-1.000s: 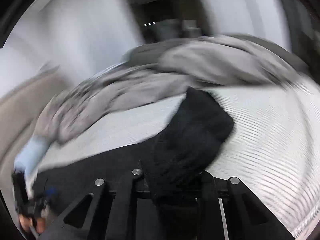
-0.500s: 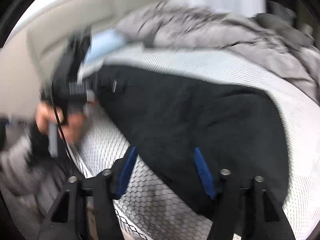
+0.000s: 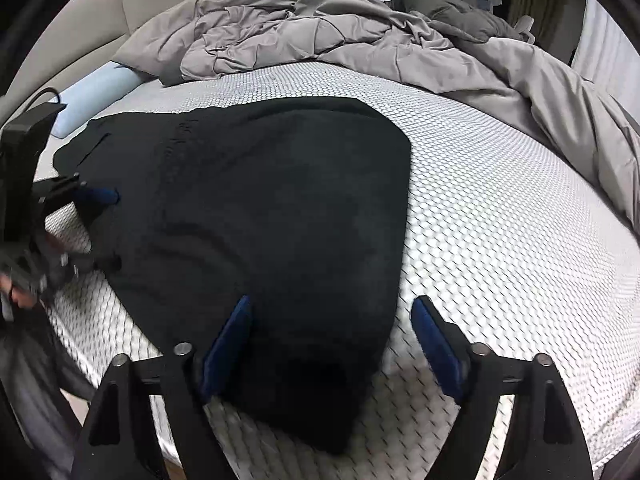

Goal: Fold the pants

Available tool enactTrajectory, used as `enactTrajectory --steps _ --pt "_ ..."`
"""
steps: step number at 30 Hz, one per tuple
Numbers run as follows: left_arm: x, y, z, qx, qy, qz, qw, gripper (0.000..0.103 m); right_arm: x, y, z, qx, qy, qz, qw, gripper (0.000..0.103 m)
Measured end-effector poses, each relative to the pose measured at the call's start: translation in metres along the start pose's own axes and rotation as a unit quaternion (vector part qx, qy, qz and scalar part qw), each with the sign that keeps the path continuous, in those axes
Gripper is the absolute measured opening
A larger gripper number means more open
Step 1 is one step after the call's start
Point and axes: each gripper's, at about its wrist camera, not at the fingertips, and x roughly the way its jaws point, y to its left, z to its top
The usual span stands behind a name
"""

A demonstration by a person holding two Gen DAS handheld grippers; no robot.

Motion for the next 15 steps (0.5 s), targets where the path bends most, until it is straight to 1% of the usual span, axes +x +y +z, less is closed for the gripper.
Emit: enactTrajectory --steps 2,3,5,6,8,9,10,11,12,13,14,15 --pt "-0.008 0.013 0.006 -0.050 -0.029 -0.019 0.9981 0.102 0.003 0.005 -0.008 -0.005 0.018 -0.007 1.000 0.089" --pt "-0.008 0.019 0.010 -0.073 -0.035 -0.030 0.9963 0.102 0.011 0.007 -0.006 -0.009 0.026 -0.007 1.000 0.089" --pt "0.003 0.032 0.028 -0.123 -0.038 -0.056 0.9901 0.102 0.010 0.011 -0.011 -0.026 0.022 -0.018 0.999 0.089" --pt "0.009 0.038 0.036 -0.136 -0.037 -0.062 0.9881 0.101 0.008 0.012 -0.009 -0.030 0.021 -0.019 0.999 0.089" --pt "0.024 0.048 0.057 -0.164 -0.043 -0.084 0.9819 0.095 0.003 0.011 -0.009 -0.032 0.023 -0.002 0.999 0.089" --pt "0.032 0.054 0.064 -0.175 -0.041 -0.096 0.9789 0.088 0.002 0.010 -0.009 -0.033 0.024 0.004 0.999 0.089" --pt "0.042 0.060 0.069 -0.193 -0.031 -0.108 0.9747 0.076 0.001 0.011 -0.012 -0.033 0.024 0.005 0.999 0.089" --pt "0.056 0.070 0.072 -0.226 -0.012 -0.131 0.9651 0.067 0.001 0.010 -0.013 -0.030 0.025 0.007 0.999 0.089" --pt "0.068 0.081 0.075 -0.257 -0.003 -0.150 0.9547 0.054 0.002 0.009 -0.014 -0.027 0.024 0.009 0.999 0.089" --pt "0.074 0.090 0.076 -0.286 -0.002 -0.162 0.9445 0.038 0.002 0.007 -0.015 -0.023 0.022 0.014 0.999 0.089" --pt "0.076 0.097 0.077 -0.307 -0.018 -0.181 0.9343 0.024 0.005 0.003 -0.015 -0.016 0.021 0.020 0.999 0.089" --pt "0.077 0.101 0.080 -0.312 -0.025 -0.188 0.9311 0.016 0.005 0.000 -0.016 -0.010 0.020 0.028 0.999 0.089"
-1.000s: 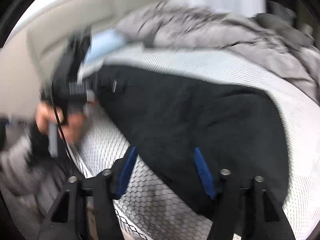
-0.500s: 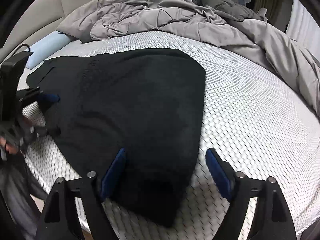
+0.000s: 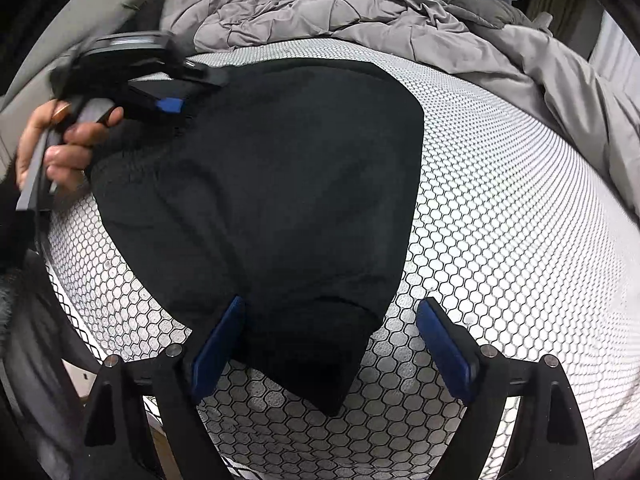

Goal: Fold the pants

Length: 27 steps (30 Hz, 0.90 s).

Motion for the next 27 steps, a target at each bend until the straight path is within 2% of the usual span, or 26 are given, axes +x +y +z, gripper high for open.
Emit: enactTrajectory --steps 2,4,6,7,8,9,11,12,15,17,21,24,27 --pt "-0.008 -0.006 0.006 0.013 -0.030 -0.012 0.9994 0.012 0.001 -0.005 0.001 0.009 -0.004 0.012 1.000 0.089" --pt "-0.015 -0.014 0.009 0.035 -0.050 0.001 0.9981 0.012 0.000 -0.008 -0.001 0.014 -0.007 0.016 1.000 0.089" --pt "-0.011 -0.015 0.011 0.060 -0.056 0.074 0.9938 0.015 -0.002 -0.008 -0.002 0.015 -0.008 0.017 1.000 0.089" --pt "-0.007 -0.011 0.011 0.062 -0.046 0.106 0.9915 0.023 -0.003 -0.009 -0.003 0.015 -0.009 0.018 1.000 0.089" --pt "-0.004 -0.005 0.010 0.054 -0.035 0.120 0.9906 0.030 -0.003 -0.011 -0.003 0.016 -0.009 0.021 1.000 0.089" --pt "-0.005 0.002 0.009 0.039 -0.027 0.118 0.9919 0.037 -0.005 -0.012 -0.004 0.018 -0.010 0.025 0.999 0.089" --pt "-0.018 0.010 0.007 0.010 -0.012 0.077 0.9969 0.038 -0.010 -0.017 -0.005 0.026 -0.014 0.039 0.999 0.090" --pt "-0.023 0.011 0.005 0.010 -0.009 0.072 0.9973 0.040 -0.014 -0.021 -0.007 0.034 -0.019 0.047 0.998 0.090" --pt "-0.052 0.012 -0.007 0.028 -0.020 0.051 0.9981 0.056 -0.027 -0.043 -0.012 0.072 -0.041 0.074 0.994 0.090" --pt "-0.060 0.017 -0.022 0.035 -0.001 0.039 0.9986 0.057 -0.032 -0.051 -0.011 0.096 -0.055 0.087 0.990 0.090" --pt "-0.047 0.028 -0.042 0.023 0.066 0.005 0.9975 0.057 -0.028 -0.065 -0.007 0.137 -0.068 0.090 0.984 0.090" --pt "-0.029 0.024 -0.045 0.030 0.077 -0.010 0.9965 0.057 -0.018 -0.070 -0.003 0.153 -0.065 0.068 0.984 0.090" --pt "-0.012 0.029 -0.041 -0.013 0.061 -0.047 0.9970 0.056 -0.004 -0.063 0.004 0.159 -0.045 0.052 0.985 0.090"
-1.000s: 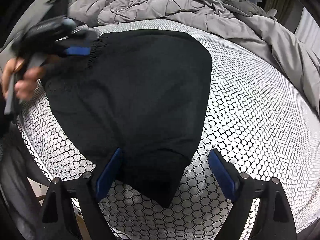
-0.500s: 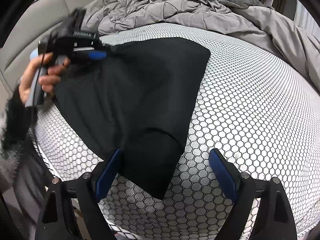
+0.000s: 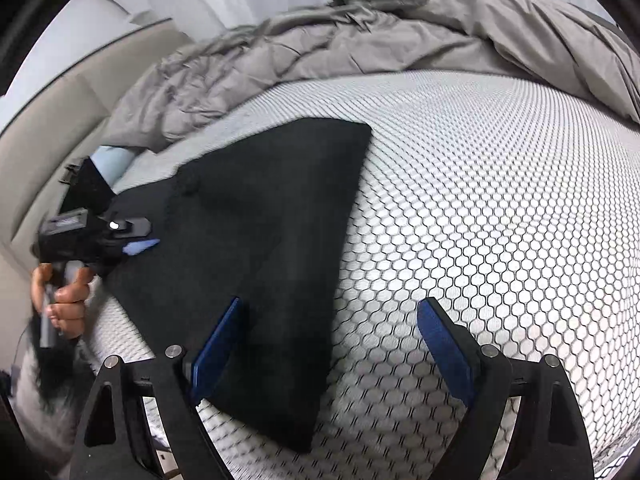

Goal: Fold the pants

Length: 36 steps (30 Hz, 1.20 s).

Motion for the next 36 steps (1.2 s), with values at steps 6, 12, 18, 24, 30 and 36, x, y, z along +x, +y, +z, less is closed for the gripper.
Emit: enactTrajectory --steps 6,12,18,24,30,36 --pt "0.002 -0.007 -0.001 0.007 -0.038 0.009 0.9992 0.014 0.011 0.008 0.008 -0.022 0.004 -0.012 1.000 0.089" --pt "-0.050 -0.028 0.001 0.056 -0.109 0.006 0.9924 0.009 0.021 0.023 0.016 -0.026 -0.001 -0.008 1.000 0.090" --pt "-0.090 0.002 0.009 0.054 -0.141 0.105 0.9830 0.010 0.027 0.049 0.020 -0.057 0.002 0.003 0.998 0.090" --pt "-0.079 0.037 0.011 0.014 -0.100 0.147 0.9839 0.030 0.026 0.046 0.007 -0.049 0.029 0.018 0.998 0.090" --pt "-0.113 -0.005 -0.013 0.089 -0.157 0.168 0.9692 0.055 0.009 0.026 -0.003 0.007 0.021 0.120 0.993 0.086" --pt "-0.063 -0.054 -0.023 0.157 -0.135 0.158 0.9653 0.060 0.043 0.033 0.006 0.035 0.047 0.179 0.982 0.040"
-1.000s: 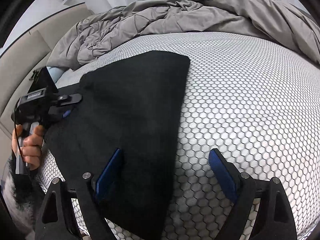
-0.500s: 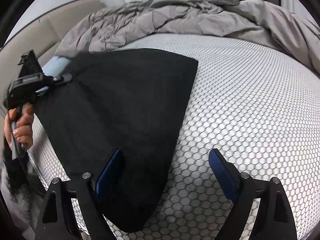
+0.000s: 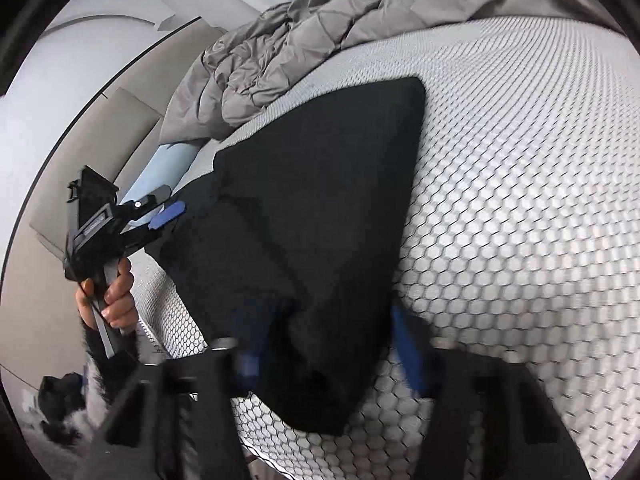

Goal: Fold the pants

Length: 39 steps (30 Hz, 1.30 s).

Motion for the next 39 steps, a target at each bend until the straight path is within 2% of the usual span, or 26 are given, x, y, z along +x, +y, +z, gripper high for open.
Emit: enactTrajectory --steps 2,3,5,7,10,13,14,15,16,17,18,19,22,23,24,25,26,27,28,31,32,34,36,37,39 --pt "0.018 -0.021 -0.007 0.016 0.015 0.008 0.9997 0.060 0.000 0.000 -0.003 -0.008 -0.002 0.003 1.000 0.034" --pt "0.024 -0.031 -0.009 0.030 0.015 0.018 0.9993 0.060 -0.001 -0.001 -0.006 -0.010 0.001 0.002 1.000 0.027" --pt "0.029 -0.047 -0.013 0.064 0.008 0.024 0.9977 0.060 -0.006 0.000 -0.018 -0.016 0.010 -0.002 1.000 0.024" --pt "0.030 -0.054 -0.014 0.064 0.008 0.020 0.9977 0.060 -0.011 0.005 -0.029 -0.019 0.012 -0.009 1.000 0.023" --pt "0.020 -0.054 -0.011 0.038 0.000 -0.007 0.9993 0.060 -0.017 0.012 -0.044 -0.016 0.010 -0.021 1.000 0.023" --pt "0.007 -0.053 -0.010 0.033 -0.007 -0.018 0.9993 0.060 -0.023 0.025 -0.052 -0.028 0.023 -0.053 0.998 0.024" --pt "0.003 -0.056 -0.012 0.037 -0.012 -0.021 0.9990 0.060 -0.027 0.028 -0.052 -0.030 0.023 -0.057 0.998 0.029" --pt "0.001 -0.062 -0.016 0.047 -0.016 -0.026 0.9985 0.060 -0.038 0.026 -0.057 -0.029 0.019 -0.057 0.998 0.043" --pt "0.000 -0.067 -0.020 0.055 -0.017 -0.029 0.9979 0.063 -0.044 0.028 -0.054 -0.026 0.012 -0.056 0.998 0.052" --pt "0.004 -0.079 -0.028 0.074 -0.014 -0.031 0.9966 0.064 -0.048 0.028 -0.045 -0.024 -0.001 -0.053 0.998 0.067" --pt "0.011 -0.092 -0.038 0.097 -0.007 -0.031 0.9948 0.065 -0.053 0.027 -0.039 -0.022 -0.013 -0.050 0.998 0.071" --pt "0.018 -0.101 -0.045 0.113 0.001 -0.032 0.9931 0.065 -0.054 0.025 -0.035 -0.019 -0.019 -0.048 0.998 0.071" --pt "0.053 -0.139 -0.078 0.208 0.034 -0.036 0.9768 0.065 -0.041 0.012 -0.013 0.005 -0.016 -0.031 0.999 0.071" --pt "0.069 -0.151 -0.091 0.246 0.055 -0.015 0.9675 0.065 -0.034 0.010 -0.008 0.005 -0.010 -0.027 1.000 0.071" --pt "0.086 -0.161 -0.105 0.284 0.082 0.021 0.9551 0.066 -0.023 0.005 -0.004 0.004 0.001 -0.027 1.000 0.071" --pt "0.095 -0.167 -0.114 0.308 0.088 0.050 0.9459 0.066 -0.014 0.002 0.000 0.003 0.015 -0.026 1.000 0.071" --pt "0.100 -0.173 -0.126 0.339 0.076 0.078 0.9343 0.067 -0.005 -0.003 0.003 0.003 0.029 -0.025 0.999 0.071" --pt "0.099 -0.176 -0.132 0.351 0.061 0.085 0.9304 0.068 0.001 -0.005 0.007 -0.001 0.037 -0.023 0.999 0.071" --pt "0.098 -0.177 -0.133 0.351 0.059 0.085 0.9307 0.068 0.006 -0.005 0.010 -0.015 0.043 -0.021 0.999 0.071" --pt "0.097 -0.168 -0.122 0.312 0.082 0.056 0.9449 0.073 0.015 -0.007 0.029 -0.038 0.052 -0.013 0.998 0.071" --pt "0.097 -0.166 -0.121 0.308 0.086 0.050 0.9463 0.073 0.019 -0.010 0.036 -0.040 0.052 -0.010 0.998 0.071" --pt "0.099 -0.162 -0.121 0.309 0.089 0.048 0.9457 0.074 0.031 -0.018 0.053 -0.036 0.048 -0.005 0.998 0.064" --pt "0.100 -0.160 -0.122 0.309 0.090 0.048 0.9455 0.074 0.044 -0.035 0.069 -0.008 0.049 0.014 0.999 0.050" --pt "0.101 -0.159 -0.122 0.307 0.092 0.046 0.9462 0.074 0.052 -0.047 0.080 0.018 0.046 0.032 0.998 0.046" --pt "0.100 -0.157 -0.121 0.300 0.098 0.038 0.9480 0.074 0.066 -0.056 0.098 0.042 0.042 0.039 0.997 0.032"
